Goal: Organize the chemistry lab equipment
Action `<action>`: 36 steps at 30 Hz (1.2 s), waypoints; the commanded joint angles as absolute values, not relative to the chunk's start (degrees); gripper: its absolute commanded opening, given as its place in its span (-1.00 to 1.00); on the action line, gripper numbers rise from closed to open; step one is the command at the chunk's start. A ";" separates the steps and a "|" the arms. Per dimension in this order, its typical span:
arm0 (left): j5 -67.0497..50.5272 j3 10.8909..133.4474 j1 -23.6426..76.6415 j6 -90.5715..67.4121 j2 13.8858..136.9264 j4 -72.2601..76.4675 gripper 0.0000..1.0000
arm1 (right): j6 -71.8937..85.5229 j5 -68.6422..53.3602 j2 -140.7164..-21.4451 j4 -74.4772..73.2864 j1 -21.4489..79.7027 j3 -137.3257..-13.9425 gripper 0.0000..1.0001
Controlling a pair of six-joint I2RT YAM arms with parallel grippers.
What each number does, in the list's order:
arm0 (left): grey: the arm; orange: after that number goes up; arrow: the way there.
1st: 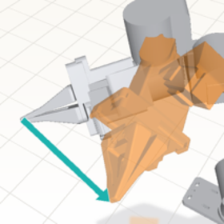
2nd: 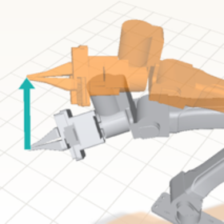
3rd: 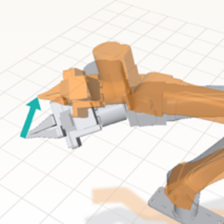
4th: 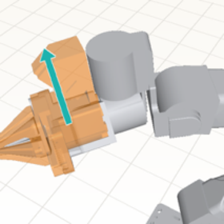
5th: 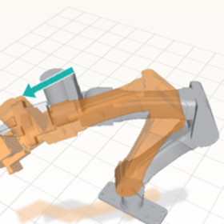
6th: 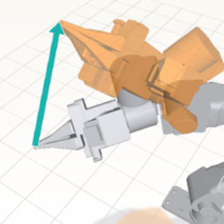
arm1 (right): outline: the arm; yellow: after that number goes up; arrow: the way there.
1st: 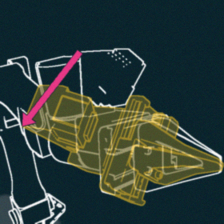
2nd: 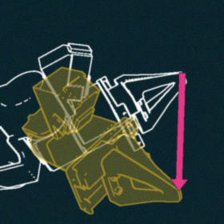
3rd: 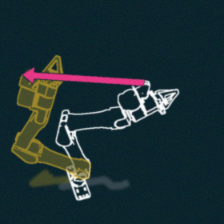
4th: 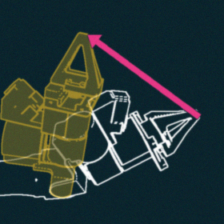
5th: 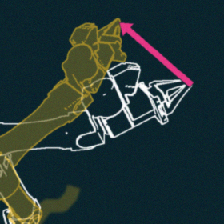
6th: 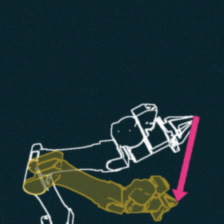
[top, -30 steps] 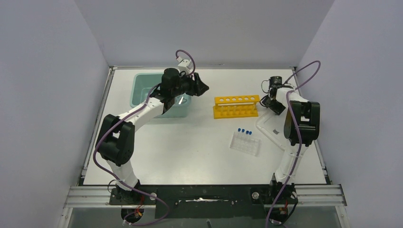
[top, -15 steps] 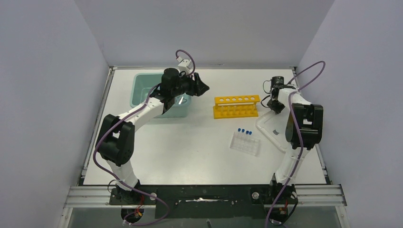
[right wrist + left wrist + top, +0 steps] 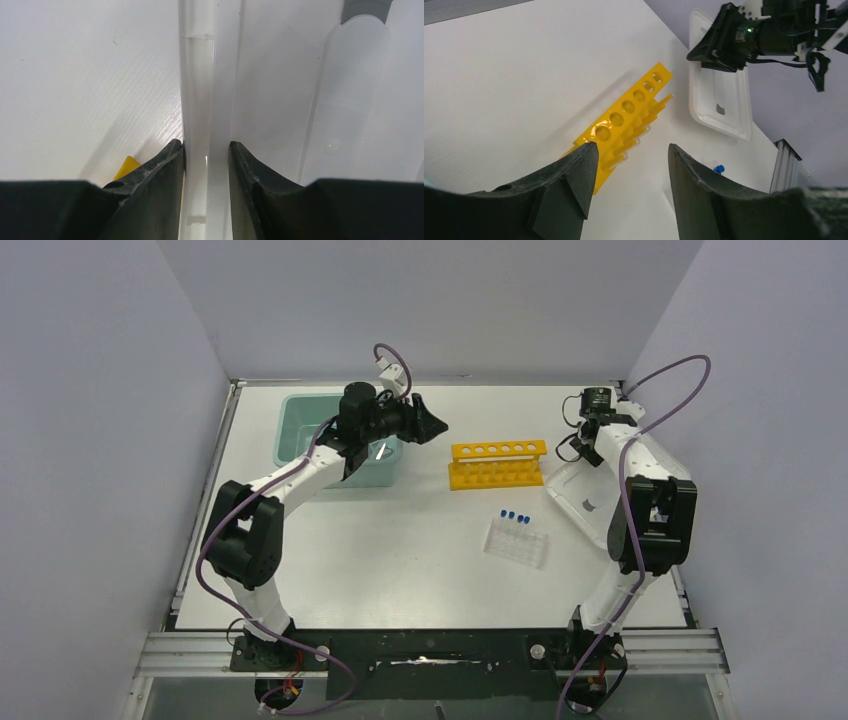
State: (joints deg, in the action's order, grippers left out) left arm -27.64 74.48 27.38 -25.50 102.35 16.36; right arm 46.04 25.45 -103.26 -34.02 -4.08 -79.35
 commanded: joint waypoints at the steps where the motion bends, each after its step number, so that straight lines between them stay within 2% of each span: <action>1: -36.61 76.05 29.53 -26.74 100.72 25.11 0.07 | 45.10 27.60 -97.62 -32.41 -3.58 -79.81 -1.00; 5: -40.14 75.91 31.08 -30.82 101.60 31.34 0.23 | 44.34 27.30 -94.84 -32.01 -3.28 -79.55 -1.00; 9: -42.58 78.42 31.82 -37.28 104.73 33.92 0.60 | 43.24 26.81 -92.48 -31.56 -2.61 -79.33 -1.00; 14: -42.35 80.78 33.57 -43.47 108.25 36.99 0.62 | 42.25 25.18 -89.07 -30.76 -1.28 -79.13 -1.00; 26: -39.50 91.24 40.54 -45.09 119.58 35.59 0.62 | 42.06 20.66 -83.89 -29.27 0.50 -78.11 -1.00; 36: -37.34 99.94 43.15 -39.65 125.05 25.66 0.62 | 38.95 17.54 -80.83 -28.05 2.51 -76.45 -1.00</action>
